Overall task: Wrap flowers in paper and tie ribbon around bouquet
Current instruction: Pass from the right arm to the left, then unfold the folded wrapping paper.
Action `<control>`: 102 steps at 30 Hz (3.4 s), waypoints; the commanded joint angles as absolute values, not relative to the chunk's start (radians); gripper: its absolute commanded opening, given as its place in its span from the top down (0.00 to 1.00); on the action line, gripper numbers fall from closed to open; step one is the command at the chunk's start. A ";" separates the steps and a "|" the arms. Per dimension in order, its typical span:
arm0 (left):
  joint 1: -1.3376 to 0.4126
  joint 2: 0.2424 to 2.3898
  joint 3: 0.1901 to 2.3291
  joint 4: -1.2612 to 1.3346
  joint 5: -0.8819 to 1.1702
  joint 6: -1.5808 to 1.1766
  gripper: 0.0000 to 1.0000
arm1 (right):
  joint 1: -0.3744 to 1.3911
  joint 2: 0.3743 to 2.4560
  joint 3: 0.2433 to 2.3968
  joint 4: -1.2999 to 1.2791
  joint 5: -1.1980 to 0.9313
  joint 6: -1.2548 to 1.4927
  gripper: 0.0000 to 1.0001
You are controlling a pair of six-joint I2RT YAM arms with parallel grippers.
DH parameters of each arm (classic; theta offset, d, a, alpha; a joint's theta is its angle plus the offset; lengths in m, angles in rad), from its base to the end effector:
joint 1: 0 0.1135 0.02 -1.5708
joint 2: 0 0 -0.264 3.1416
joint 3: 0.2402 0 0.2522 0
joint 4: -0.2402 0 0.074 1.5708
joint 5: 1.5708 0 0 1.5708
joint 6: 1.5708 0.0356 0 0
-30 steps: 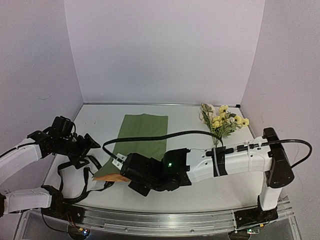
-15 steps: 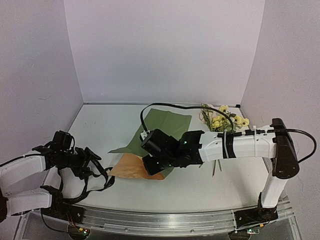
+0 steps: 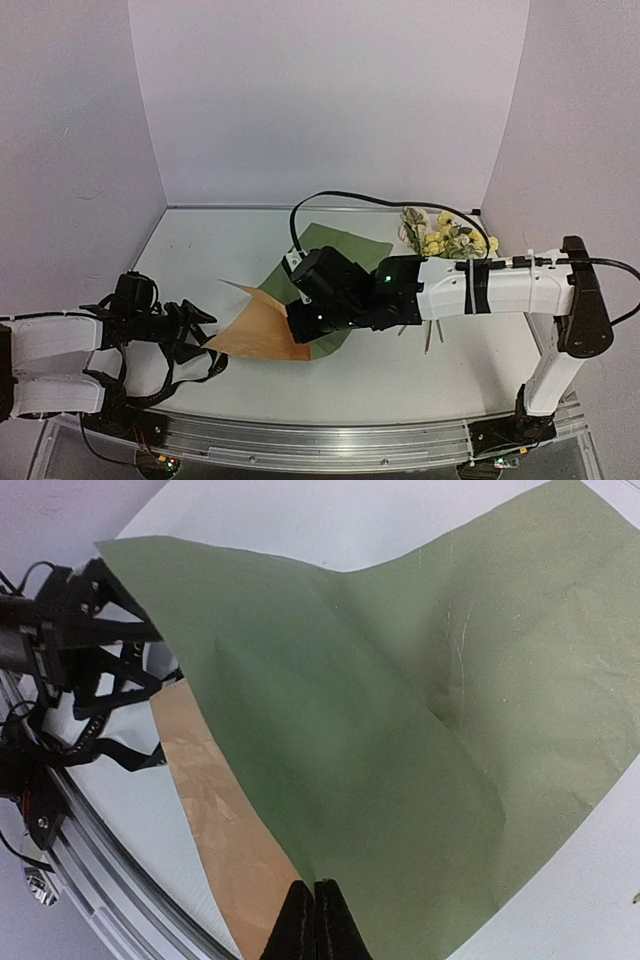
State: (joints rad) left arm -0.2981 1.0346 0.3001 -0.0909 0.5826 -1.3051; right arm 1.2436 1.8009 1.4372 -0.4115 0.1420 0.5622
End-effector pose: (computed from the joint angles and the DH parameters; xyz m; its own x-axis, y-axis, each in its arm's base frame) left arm 0.1639 -0.0709 0.1446 -0.7653 -0.6078 0.2120 -0.5197 0.3891 -0.7606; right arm 0.1361 0.3852 0.2630 -0.6727 -0.3401 -0.6571 -0.6457 0.7035 0.2969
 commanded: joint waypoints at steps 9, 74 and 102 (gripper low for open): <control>-0.384 1.090 0.252 0.155 0.532 -1.463 0.28 | 1.236 1.751 1.441 -0.373 0.142 0.591 1.00; -1.160 1.682 1.558 -0.486 -0.049 -0.247 1.00 | 1.180 1.318 1.278 -0.575 0.207 0.211 0.02; -0.965 1.458 1.648 -0.520 -0.581 -0.329 1.00 | 1.072 1.427 1.641 -0.590 0.316 -0.058 1.00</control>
